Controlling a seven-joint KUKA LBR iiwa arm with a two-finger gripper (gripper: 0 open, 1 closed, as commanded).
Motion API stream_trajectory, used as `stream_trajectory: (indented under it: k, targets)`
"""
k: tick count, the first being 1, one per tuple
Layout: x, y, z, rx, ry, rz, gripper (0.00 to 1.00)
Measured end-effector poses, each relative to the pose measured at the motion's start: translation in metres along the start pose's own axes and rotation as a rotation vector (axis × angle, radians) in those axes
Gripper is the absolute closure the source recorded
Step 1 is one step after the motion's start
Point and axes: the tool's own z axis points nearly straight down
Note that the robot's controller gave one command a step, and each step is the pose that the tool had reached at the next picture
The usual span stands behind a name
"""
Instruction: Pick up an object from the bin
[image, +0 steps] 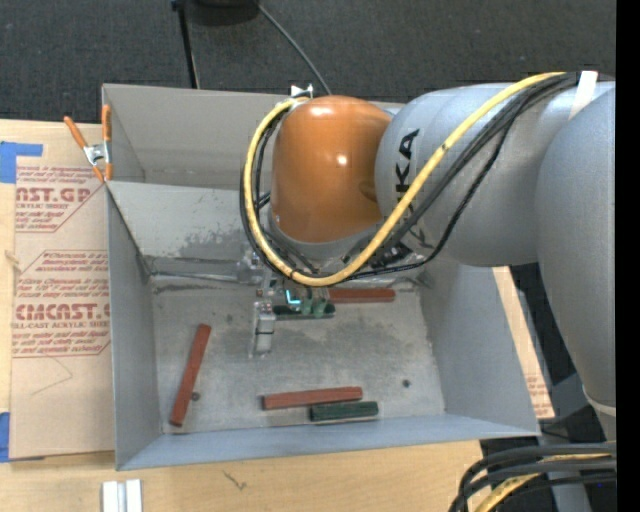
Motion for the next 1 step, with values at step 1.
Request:
stream_trajectory:
  k: [1]
  targets:
    - [-0.0018,-0.0008,-0.0046,-0.001,-0.008,0.001,0.00]
